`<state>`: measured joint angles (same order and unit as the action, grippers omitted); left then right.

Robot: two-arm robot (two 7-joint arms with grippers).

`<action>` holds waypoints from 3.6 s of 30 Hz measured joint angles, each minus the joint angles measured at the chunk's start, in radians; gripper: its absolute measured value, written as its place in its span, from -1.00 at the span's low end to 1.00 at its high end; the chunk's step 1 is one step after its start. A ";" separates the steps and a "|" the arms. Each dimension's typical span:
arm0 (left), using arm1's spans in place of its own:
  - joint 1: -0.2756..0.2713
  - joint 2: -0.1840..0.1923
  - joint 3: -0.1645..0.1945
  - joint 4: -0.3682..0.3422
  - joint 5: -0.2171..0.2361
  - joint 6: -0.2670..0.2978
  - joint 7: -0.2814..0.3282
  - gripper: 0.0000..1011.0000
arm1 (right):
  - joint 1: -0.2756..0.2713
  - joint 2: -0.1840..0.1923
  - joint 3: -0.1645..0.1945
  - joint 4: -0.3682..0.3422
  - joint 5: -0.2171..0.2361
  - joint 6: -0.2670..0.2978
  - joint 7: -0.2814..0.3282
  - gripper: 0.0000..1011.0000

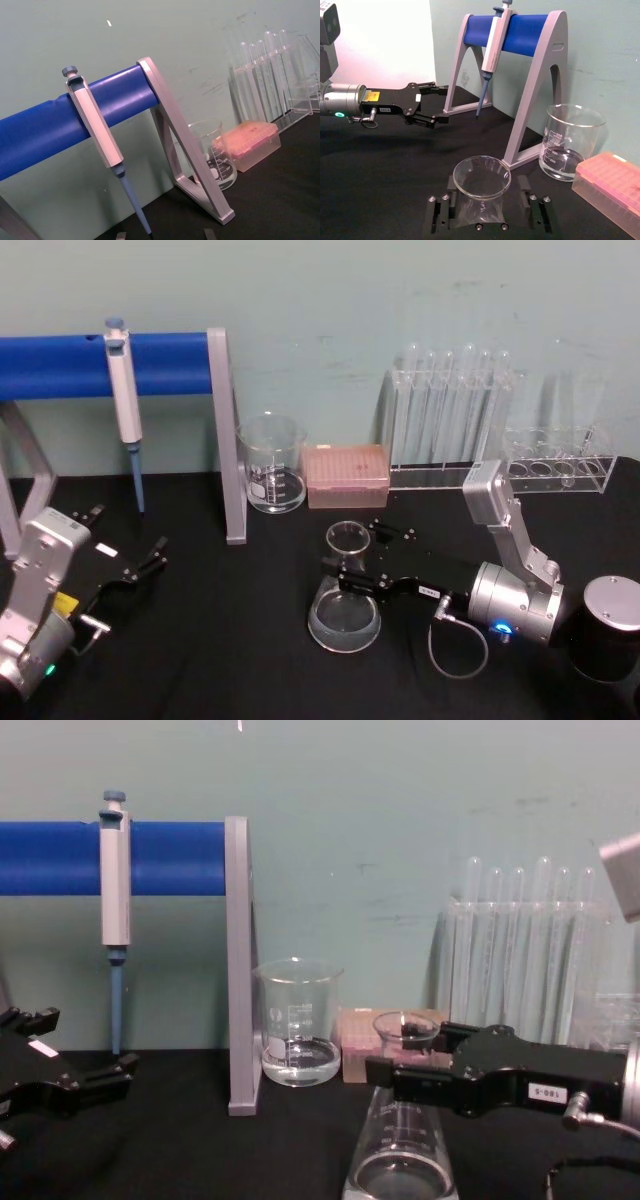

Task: Grasp the erlenmeyer flask with one hand, shake it three times, then place it back.

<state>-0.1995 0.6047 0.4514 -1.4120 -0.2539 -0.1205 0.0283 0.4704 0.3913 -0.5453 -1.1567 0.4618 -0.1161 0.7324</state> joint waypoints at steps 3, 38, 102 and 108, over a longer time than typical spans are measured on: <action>0.000 0.000 0.000 0.000 0.000 0.000 0.000 0.98 | 0.000 0.000 0.000 0.000 0.000 0.000 0.000 0.36; 0.000 0.000 0.000 0.000 0.000 0.000 0.000 0.98 | -0.024 0.004 0.040 -0.035 0.029 0.001 -0.042 -0.10; 0.000 0.000 0.000 0.000 0.000 0.000 0.000 0.98 | -0.131 0.040 0.056 -0.303 0.050 0.049 -0.056 -0.10; 0.000 0.000 0.000 0.000 0.000 0.000 0.000 0.98 | -0.124 0.052 0.035 -0.305 0.069 0.044 -0.030 -0.10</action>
<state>-0.1995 0.6047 0.4514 -1.4120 -0.2539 -0.1205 0.0283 0.3469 0.4428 -0.5099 -1.4614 0.5305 -0.0722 0.7024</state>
